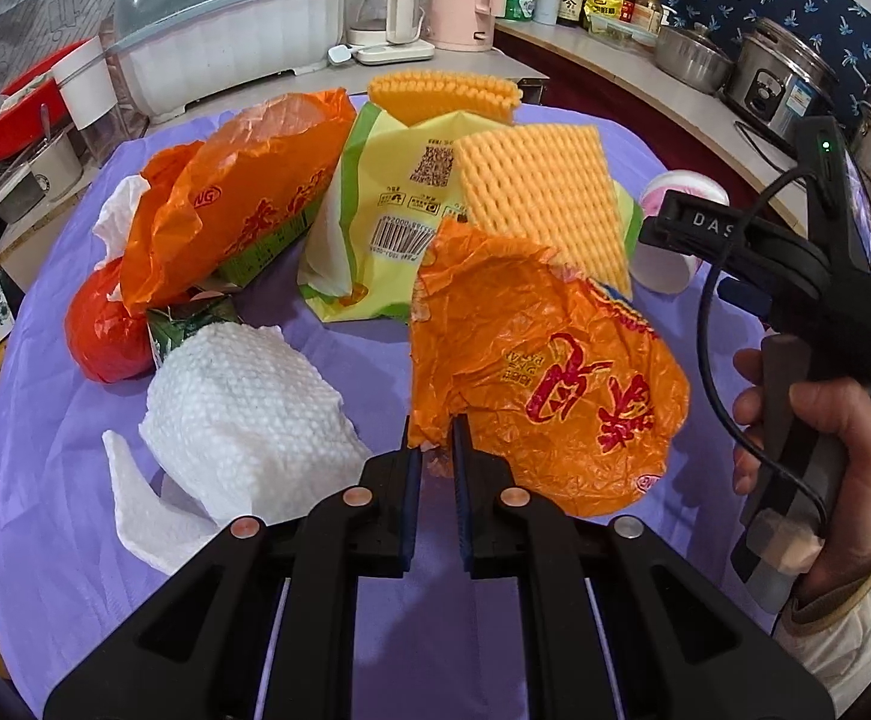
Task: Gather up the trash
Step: 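Grasp the orange plastic bag with the left tool while the right tool grasps the pink paper cup, then carry the orange bag and pink cup to the bin and release both, then return both tools to the pile and grasp the orange foam net with the right tool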
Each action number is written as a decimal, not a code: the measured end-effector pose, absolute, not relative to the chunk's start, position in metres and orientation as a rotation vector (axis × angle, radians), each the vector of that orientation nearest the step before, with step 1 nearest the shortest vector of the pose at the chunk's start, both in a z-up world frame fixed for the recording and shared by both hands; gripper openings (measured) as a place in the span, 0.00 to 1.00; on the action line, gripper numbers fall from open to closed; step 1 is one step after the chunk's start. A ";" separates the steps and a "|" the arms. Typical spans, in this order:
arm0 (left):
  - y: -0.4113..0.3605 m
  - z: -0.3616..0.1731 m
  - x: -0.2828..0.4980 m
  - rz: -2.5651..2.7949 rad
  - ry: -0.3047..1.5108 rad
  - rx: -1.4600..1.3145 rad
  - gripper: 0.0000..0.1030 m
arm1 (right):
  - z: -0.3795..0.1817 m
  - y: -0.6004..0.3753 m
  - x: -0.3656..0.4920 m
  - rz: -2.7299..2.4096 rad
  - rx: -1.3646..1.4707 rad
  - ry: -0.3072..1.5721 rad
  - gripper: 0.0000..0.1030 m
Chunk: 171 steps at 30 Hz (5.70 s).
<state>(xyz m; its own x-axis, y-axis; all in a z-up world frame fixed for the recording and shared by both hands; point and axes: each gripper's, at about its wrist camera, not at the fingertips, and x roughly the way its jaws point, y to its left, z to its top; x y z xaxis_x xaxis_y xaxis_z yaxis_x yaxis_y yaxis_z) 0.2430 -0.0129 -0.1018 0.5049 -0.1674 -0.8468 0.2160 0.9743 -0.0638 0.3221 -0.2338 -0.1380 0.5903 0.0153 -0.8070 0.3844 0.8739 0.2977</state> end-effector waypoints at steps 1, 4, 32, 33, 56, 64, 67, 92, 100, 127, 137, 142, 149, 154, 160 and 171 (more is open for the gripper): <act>-0.013 -0.103 0.244 -0.230 1.018 0.052 0.10 | -0.141 -0.234 0.324 -0.209 0.486 0.932 0.65; -0.012 -0.104 0.245 -0.228 1.017 0.052 0.10 | -0.147 -0.235 0.325 -0.177 0.511 0.954 0.48; 0.001 -0.096 0.181 -0.268 1.054 0.073 0.17 | -0.116 -0.203 0.165 -0.123 0.327 0.987 0.73; 0.002 -0.096 0.181 -0.261 1.058 0.067 0.29 | -0.114 -0.203 0.163 -0.133 0.318 0.973 0.78; -0.001 -0.092 0.214 -0.278 1.004 0.045 0.10 | -0.123 -0.191 0.183 -0.061 0.352 0.983 0.53; -0.003 -0.069 0.182 -0.318 0.969 0.043 0.08 | -0.087 -0.211 0.151 -0.109 0.371 0.904 0.53; -0.005 -0.058 0.168 -0.341 0.958 0.042 0.07 | -0.072 -0.225 0.136 -0.139 0.379 0.868 0.53; -0.117 -0.010 0.100 -0.536 0.837 0.189 0.05 | -0.050 -0.312 0.061 -0.318 0.448 0.784 0.53; -0.179 0.019 0.119 -0.646 0.761 0.215 0.05 | -0.065 -0.361 0.054 -0.414 0.507 0.788 0.53; -0.231 0.014 0.163 -0.652 0.787 0.174 0.51 | -0.040 -0.379 0.038 -0.496 0.489 0.704 0.73; -0.142 0.009 0.168 -0.463 0.790 0.106 0.67 | -0.024 -0.318 0.063 -0.366 0.425 0.714 0.74; -0.083 0.000 0.176 -0.341 0.801 0.077 0.71 | -0.024 -0.272 0.085 -0.273 0.385 0.740 0.74; -0.001 -0.023 0.188 -0.199 0.864 0.025 0.71 | -0.038 -0.205 0.122 -0.145 0.346 0.796 0.74; 0.043 -0.039 0.193 -0.127 0.901 -0.009 0.71 | -0.049 -0.165 0.143 -0.075 0.313 0.826 0.74; 0.072 -0.054 0.200 -0.091 0.941 -0.057 0.79 | -0.066 -0.134 0.170 -0.026 0.298 0.860 0.74; 0.086 -0.084 0.225 -0.092 1.030 -0.132 0.85 | -0.094 -0.109 0.213 0.013 0.261 0.911 0.73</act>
<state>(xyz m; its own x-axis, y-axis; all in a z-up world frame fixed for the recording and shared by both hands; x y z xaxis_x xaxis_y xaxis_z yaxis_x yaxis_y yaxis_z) 0.2248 0.0859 -0.0840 0.5122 -0.1380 -0.8477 0.0141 0.9882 -0.1524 0.2130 -0.1092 -0.0939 0.6155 0.1215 -0.7787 0.0988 0.9684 0.2292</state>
